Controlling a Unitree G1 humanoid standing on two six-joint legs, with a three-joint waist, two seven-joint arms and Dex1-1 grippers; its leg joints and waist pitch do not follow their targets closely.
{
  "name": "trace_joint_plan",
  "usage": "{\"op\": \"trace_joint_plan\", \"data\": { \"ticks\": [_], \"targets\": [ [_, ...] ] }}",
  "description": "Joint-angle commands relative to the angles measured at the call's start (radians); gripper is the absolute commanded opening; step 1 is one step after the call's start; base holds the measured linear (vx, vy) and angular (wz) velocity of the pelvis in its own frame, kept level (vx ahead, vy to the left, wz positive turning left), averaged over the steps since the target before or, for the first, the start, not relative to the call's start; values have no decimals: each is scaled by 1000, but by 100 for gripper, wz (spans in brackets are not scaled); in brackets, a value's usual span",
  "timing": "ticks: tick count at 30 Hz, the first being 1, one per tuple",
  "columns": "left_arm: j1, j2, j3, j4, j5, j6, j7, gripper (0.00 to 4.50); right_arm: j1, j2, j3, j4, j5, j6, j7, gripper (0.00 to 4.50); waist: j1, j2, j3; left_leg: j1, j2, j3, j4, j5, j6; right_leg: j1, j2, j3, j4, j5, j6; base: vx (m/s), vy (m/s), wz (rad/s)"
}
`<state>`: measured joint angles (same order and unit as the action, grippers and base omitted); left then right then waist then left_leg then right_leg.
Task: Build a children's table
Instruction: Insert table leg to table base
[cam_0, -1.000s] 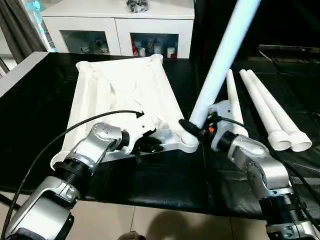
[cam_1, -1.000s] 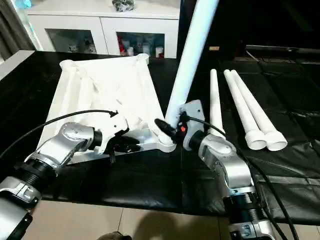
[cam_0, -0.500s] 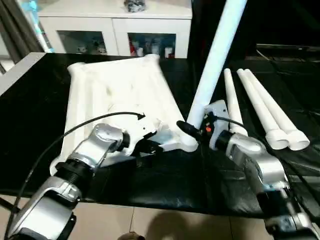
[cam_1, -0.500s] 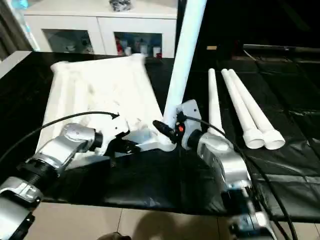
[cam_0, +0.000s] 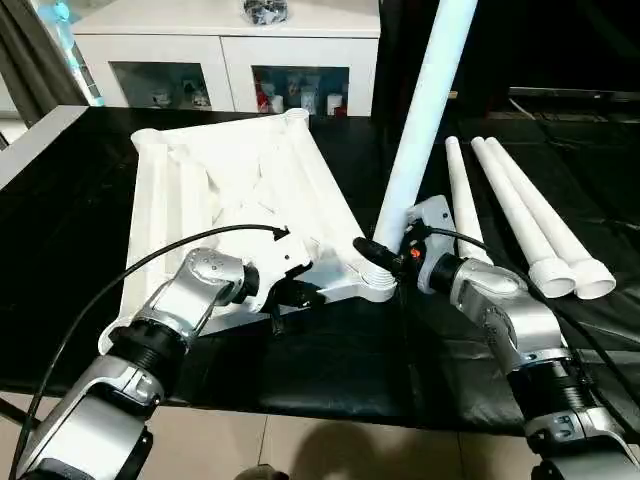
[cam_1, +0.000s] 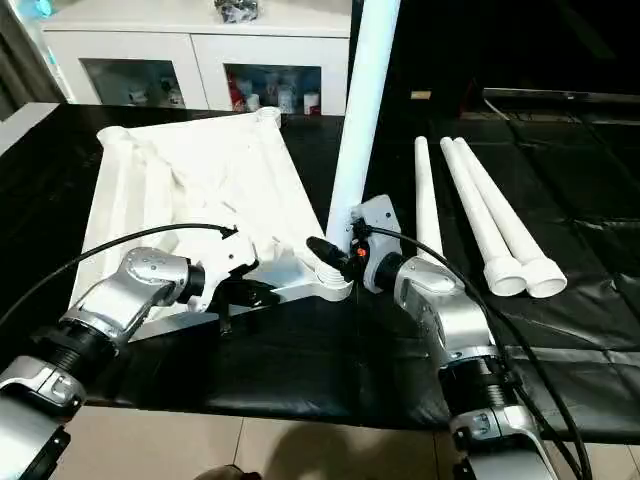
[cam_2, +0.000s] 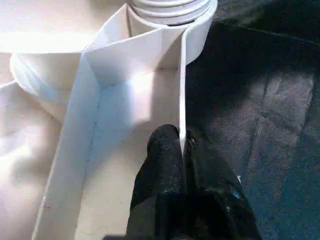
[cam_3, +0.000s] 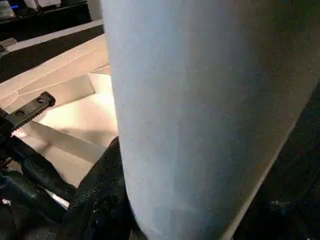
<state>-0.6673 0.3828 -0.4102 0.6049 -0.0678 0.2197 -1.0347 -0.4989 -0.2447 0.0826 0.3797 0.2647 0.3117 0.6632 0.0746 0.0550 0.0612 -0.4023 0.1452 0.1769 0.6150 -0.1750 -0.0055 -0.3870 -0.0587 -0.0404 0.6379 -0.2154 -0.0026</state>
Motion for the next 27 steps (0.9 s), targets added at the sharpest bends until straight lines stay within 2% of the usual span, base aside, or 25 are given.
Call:
{"op": "trace_joint_plan", "data": {
  "ticks": [1,4,7,11,17,27],
  "targets": [
    [5,-3,39,-25,-16,-14,13,55,4,10,-3,31,-7,-3,4,194,3,-19,-69,27,85,-33,-81,-208,12,35,-106,51,-82,-158,-257,0,0,0],
    [5,-4,41,-25,-11,-20,20,62,4,11,-2,34,-7,-5,4,194,2,-16,-68,29,87,-34,-83,-222,5,32,-105,51,-84,-167,-257,0,0,0],
    [-2,-2,31,-10,29,-48,53,70,3,15,-2,43,-8,-10,7,194,2,-19,-68,31,88,-35,-86,-245,-4,32,-105,51,-85,-173,-252,0,0,0],
    [8,-10,46,-13,15,-31,39,70,3,20,-2,48,-9,-16,10,194,4,-21,-68,30,87,-34,-85,-241,-5,32,-107,53,-86,-179,-249,0,0,0],
    [15,-9,49,-17,25,1,39,10,7,25,1,45,-11,-22,15,194,2,-20,-66,30,88,-34,-87,-249,-6,30,-106,53,-86,-182,-253,0,0,0],
    [8,-9,59,-21,21,26,17,0,-1,13,21,55,-34,-25,38,194,-1,-21,-66,29,87,-35,-88,-254,-5,31,-107,53,-87,-188,-251,0,0,0]
  ]
}}
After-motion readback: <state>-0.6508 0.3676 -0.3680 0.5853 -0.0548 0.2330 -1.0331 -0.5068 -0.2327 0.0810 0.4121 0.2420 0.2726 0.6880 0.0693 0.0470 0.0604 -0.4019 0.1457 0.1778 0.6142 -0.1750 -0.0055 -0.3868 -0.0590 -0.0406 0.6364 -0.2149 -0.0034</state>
